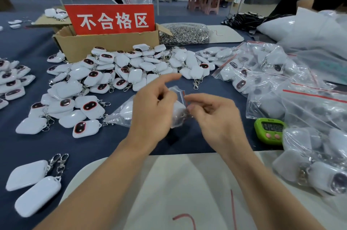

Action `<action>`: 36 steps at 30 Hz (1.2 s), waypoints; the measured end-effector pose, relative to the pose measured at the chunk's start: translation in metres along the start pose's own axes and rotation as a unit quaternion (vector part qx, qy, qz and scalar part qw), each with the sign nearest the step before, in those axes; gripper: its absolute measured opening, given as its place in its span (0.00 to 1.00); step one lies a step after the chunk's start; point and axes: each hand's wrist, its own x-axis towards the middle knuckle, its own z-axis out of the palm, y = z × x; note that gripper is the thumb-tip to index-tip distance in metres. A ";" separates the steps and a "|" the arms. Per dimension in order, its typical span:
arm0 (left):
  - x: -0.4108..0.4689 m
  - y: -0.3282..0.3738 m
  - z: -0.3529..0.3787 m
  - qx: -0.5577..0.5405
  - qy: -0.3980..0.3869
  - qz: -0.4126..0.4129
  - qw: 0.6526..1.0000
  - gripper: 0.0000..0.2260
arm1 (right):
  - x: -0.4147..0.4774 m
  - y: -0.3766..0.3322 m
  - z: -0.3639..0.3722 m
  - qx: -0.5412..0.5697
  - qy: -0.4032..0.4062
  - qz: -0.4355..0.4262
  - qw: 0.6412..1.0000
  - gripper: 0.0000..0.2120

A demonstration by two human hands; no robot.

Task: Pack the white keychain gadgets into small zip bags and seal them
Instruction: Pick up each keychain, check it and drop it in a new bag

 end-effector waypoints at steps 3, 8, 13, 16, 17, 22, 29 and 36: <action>0.015 0.004 -0.016 -0.024 0.068 -0.043 0.997 0.20 | 0.002 0.001 -0.011 -0.018 0.103 -0.027 0.994 0.14; 0.046 0.021 -0.061 -0.059 0.175 -0.037 0.982 0.19 | 0.003 0.004 -0.013 -0.027 0.096 0.032 0.995 0.13; 0.065 0.034 -0.094 -0.073 0.223 -0.013 0.972 0.18 | 0.001 0.005 -0.006 -0.058 0.033 0.068 0.995 0.11; 0.064 0.028 -0.092 -0.061 0.200 -0.043 0.977 0.17 | -0.001 0.006 -0.004 -0.073 0.007 0.078 0.994 0.12; 0.063 0.026 -0.090 -0.054 0.194 -0.045 0.979 0.17 | -0.002 0.006 -0.003 -0.077 0.003 0.077 0.994 0.12; 0.063 0.022 -0.093 -0.036 0.218 -0.048 0.974 0.16 | -0.002 0.008 -0.003 -0.092 0.000 0.064 0.994 0.13; 0.041 0.008 -0.049 0.140 0.022 -0.056 0.988 0.15 | 0.006 0.016 0.010 -0.147 -0.019 0.017 0.989 0.17; -0.005 -0.018 -0.002 0.431 -0.151 -0.002 0.890 0.09 | 0.041 0.022 0.024 -0.183 -0.055 -0.027 0.981 0.19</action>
